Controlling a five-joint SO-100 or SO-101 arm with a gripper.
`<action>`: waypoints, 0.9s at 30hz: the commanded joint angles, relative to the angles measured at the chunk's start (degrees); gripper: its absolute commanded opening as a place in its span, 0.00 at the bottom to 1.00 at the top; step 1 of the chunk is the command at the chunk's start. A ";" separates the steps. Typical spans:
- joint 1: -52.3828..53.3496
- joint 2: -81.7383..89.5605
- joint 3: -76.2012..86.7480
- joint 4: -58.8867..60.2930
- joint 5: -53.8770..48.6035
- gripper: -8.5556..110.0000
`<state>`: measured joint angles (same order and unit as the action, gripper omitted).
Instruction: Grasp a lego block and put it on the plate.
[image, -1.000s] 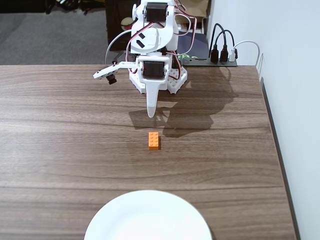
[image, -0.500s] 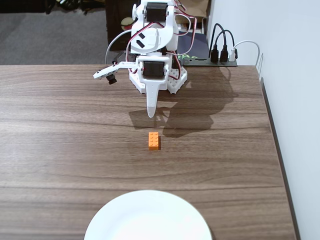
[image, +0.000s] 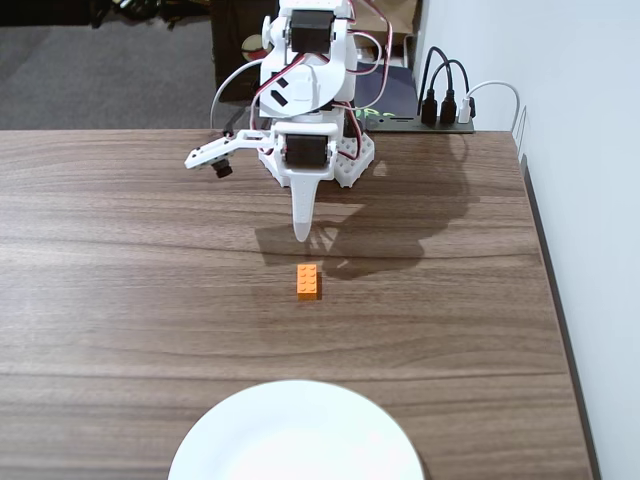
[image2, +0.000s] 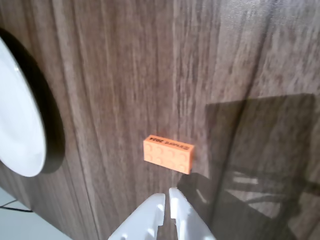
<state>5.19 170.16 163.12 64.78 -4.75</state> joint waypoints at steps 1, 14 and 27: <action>-0.09 -7.47 -5.71 -2.37 -1.67 0.08; 0.00 -28.21 -17.58 -4.66 -41.31 0.08; 3.96 -39.02 -30.67 8.35 -74.79 0.08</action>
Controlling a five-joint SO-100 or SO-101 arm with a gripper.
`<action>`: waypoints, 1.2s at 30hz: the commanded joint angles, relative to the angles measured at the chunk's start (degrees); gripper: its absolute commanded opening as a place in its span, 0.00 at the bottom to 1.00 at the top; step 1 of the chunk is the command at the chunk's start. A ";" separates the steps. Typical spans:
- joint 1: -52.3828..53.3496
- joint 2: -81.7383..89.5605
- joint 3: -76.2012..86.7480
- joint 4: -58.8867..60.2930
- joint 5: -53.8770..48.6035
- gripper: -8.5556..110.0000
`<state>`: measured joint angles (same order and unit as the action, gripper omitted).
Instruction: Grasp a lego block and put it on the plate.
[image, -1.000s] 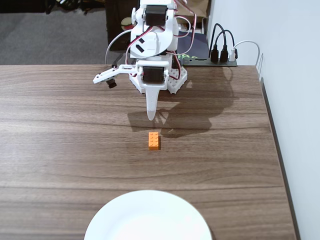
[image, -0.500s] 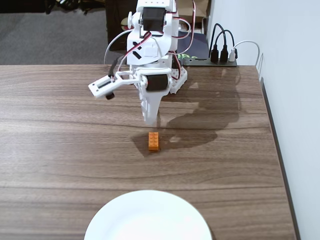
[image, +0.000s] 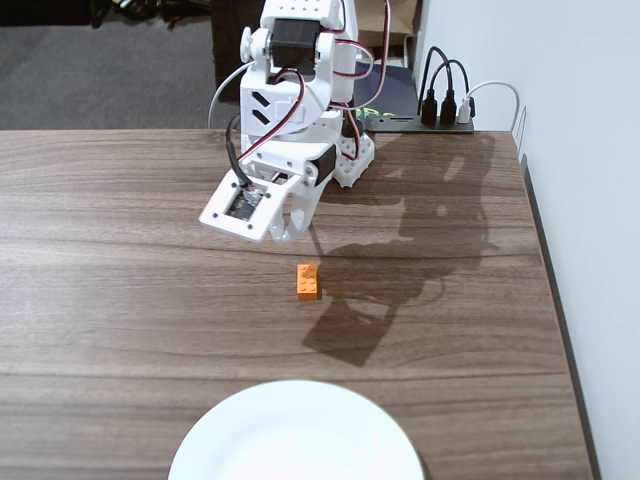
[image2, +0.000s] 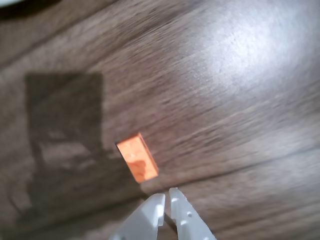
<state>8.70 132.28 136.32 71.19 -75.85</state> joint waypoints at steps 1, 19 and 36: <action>0.62 -2.11 -4.92 2.99 -6.06 0.08; 0.09 -12.30 -6.50 0.79 -22.76 0.26; -0.70 -16.17 2.11 -11.87 -21.80 0.29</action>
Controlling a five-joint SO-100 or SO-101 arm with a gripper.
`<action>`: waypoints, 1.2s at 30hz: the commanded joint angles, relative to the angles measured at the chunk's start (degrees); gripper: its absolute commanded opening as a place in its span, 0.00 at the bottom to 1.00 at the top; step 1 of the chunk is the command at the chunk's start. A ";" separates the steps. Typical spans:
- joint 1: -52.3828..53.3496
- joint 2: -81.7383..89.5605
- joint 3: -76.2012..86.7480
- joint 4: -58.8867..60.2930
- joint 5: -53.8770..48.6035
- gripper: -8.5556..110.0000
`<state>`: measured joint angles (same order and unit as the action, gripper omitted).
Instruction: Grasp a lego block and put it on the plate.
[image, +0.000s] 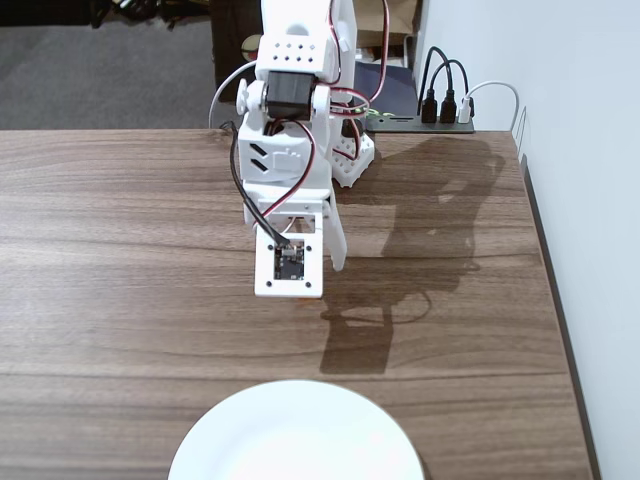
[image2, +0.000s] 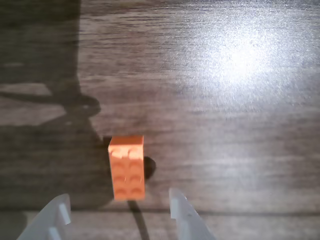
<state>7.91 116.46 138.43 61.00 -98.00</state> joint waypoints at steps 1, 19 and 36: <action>0.09 -0.70 0.09 -2.20 0.35 0.29; -0.70 -3.87 2.64 -7.38 0.62 0.17; -1.93 -2.11 3.43 -8.00 2.46 0.11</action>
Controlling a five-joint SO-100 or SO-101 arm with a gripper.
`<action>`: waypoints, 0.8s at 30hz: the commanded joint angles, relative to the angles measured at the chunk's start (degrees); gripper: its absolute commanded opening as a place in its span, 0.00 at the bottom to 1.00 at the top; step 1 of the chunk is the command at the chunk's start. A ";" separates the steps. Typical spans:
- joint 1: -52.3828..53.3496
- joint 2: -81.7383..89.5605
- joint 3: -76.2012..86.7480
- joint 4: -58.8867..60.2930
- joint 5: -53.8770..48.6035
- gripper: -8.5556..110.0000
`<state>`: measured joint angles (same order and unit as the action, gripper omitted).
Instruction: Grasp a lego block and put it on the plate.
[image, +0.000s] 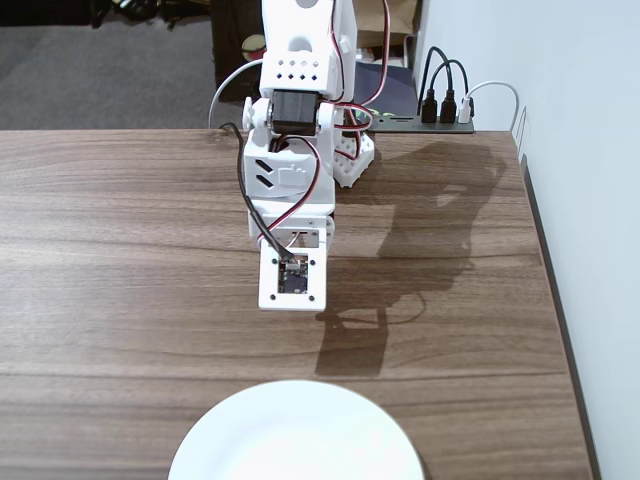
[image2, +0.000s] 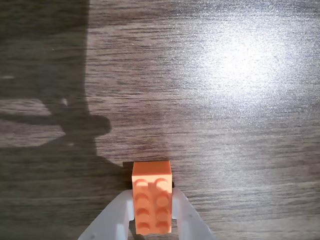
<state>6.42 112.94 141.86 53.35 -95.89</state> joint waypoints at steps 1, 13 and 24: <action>-0.53 1.76 0.00 -0.35 0.62 0.11; -1.85 8.26 -9.58 1.14 7.47 0.11; -2.55 10.11 -13.01 -8.88 13.01 0.11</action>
<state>4.22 120.85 131.66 47.64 -83.41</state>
